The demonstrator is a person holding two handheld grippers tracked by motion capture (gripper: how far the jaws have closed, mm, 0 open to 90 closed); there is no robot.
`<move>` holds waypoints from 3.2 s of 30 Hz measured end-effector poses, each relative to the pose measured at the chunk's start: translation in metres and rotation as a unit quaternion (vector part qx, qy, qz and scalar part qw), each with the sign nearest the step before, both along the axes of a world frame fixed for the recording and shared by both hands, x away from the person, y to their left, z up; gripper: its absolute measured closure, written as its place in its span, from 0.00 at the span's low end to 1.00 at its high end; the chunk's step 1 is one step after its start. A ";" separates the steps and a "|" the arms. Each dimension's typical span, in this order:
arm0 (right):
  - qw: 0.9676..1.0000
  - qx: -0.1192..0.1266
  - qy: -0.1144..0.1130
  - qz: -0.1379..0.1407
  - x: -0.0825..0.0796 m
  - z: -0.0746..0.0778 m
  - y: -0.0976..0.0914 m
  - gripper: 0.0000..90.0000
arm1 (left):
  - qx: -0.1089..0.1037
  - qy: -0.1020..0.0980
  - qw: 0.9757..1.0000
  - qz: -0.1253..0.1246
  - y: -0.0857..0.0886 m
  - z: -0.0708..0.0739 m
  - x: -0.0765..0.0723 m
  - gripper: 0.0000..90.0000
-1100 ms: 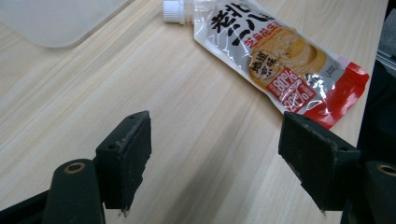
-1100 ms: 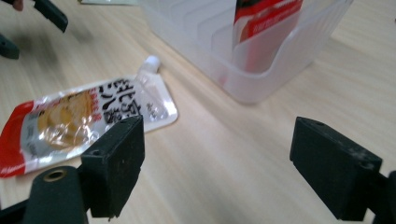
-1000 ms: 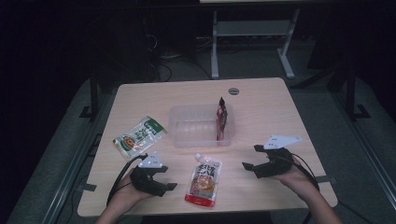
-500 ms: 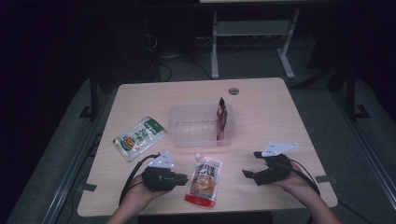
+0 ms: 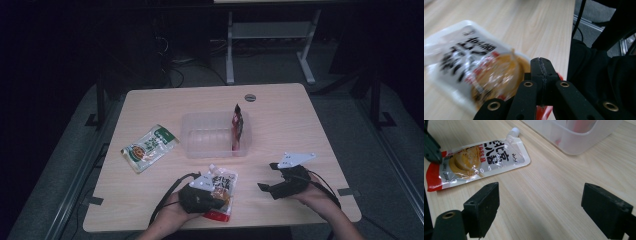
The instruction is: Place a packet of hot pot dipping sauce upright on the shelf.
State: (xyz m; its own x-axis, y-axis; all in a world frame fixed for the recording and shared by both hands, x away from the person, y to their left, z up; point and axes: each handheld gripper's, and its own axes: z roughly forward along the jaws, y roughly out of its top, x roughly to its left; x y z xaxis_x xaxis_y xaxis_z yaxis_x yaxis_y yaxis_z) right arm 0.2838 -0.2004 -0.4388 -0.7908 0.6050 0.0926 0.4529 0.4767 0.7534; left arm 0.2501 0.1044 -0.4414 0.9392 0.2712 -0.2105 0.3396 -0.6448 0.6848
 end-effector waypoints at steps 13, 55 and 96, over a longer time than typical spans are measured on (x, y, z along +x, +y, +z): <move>1.000 0.000 0.001 0.001 0.002 -0.002 -0.001 0.16 | 0.042 -0.006 0.999 -0.015 -0.012 -0.016 -0.003 1.00; 1.000 0.001 0.011 0.005 0.003 -0.005 0.000 0.16 | 0.061 -0.028 0.997 0.049 0.031 0.007 0.040 1.00; 0.994 0.009 0.095 0.054 0.004 -0.014 0.038 0.15 | 0.100 -0.026 0.994 0.047 -0.002 -0.012 0.062 1.00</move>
